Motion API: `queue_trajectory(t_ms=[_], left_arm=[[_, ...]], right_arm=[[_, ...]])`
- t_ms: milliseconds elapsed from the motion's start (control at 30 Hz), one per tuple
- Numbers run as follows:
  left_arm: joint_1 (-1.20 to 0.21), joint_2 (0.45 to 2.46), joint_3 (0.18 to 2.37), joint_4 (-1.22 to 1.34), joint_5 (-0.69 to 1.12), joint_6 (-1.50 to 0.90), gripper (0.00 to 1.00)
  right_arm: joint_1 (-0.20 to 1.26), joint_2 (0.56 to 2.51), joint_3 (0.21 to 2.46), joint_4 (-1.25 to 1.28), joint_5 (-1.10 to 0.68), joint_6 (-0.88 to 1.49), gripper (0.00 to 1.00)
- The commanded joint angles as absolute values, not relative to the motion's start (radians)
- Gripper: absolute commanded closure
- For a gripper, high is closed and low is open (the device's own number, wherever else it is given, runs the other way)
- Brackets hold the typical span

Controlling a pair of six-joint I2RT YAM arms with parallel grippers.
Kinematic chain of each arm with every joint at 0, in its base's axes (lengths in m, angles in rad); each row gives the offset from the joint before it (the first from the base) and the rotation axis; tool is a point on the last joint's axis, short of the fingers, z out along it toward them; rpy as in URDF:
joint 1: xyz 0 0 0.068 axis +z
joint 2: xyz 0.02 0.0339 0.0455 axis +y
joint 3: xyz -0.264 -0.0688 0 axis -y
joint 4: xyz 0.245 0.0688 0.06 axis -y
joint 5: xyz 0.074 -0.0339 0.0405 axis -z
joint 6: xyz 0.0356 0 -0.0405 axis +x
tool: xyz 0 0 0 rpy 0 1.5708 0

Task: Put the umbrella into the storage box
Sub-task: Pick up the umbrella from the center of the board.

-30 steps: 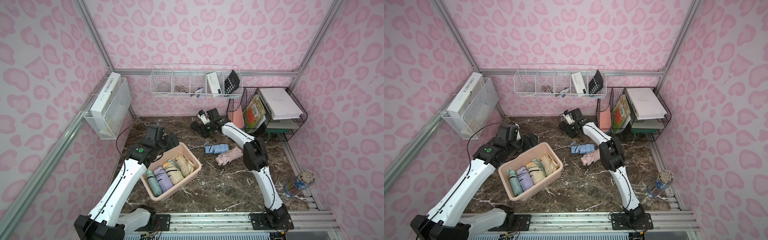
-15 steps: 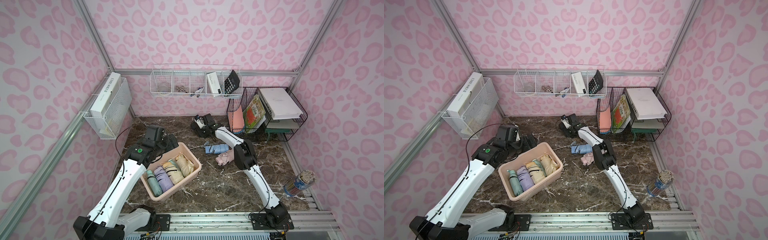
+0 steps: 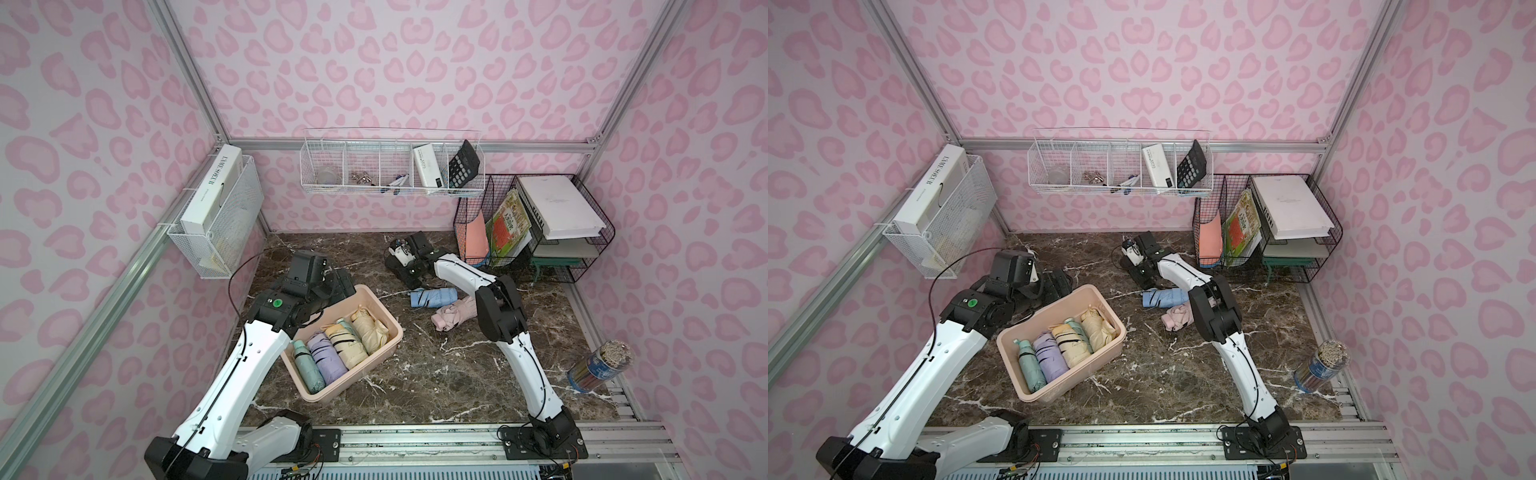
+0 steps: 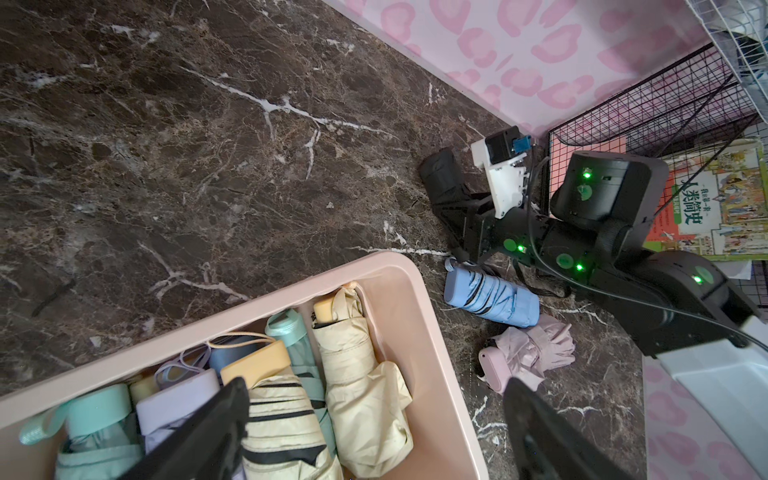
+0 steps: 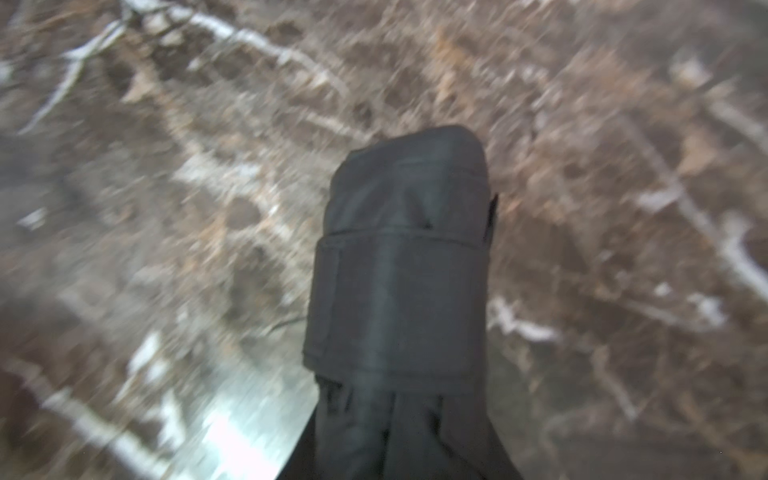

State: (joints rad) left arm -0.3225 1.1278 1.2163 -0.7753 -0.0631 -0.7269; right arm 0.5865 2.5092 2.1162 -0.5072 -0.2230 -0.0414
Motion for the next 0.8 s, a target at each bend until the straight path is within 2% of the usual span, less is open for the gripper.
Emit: queue_trajectory(t_ms=[0, 400, 767], left_arm=[[-0.322, 1.120, 1.209, -0.780, -0.060, -0.730, 0.05], [-0.321, 1.117, 1.201, -0.761, -0.044, -0.758, 0.05], [-0.322, 1.133, 1.240, -0.741, 0.028, -0.838, 0.04]], right_arm=[[0.560, 2.493, 2.103, -0.666, -0.393, 0.019, 0.93], [0.460, 2.521, 2.134, -0.555, -0.805, 0.252, 0.97], [0.450, 2.261, 1.916, -0.408, -0.927, 0.291, 0.99]])
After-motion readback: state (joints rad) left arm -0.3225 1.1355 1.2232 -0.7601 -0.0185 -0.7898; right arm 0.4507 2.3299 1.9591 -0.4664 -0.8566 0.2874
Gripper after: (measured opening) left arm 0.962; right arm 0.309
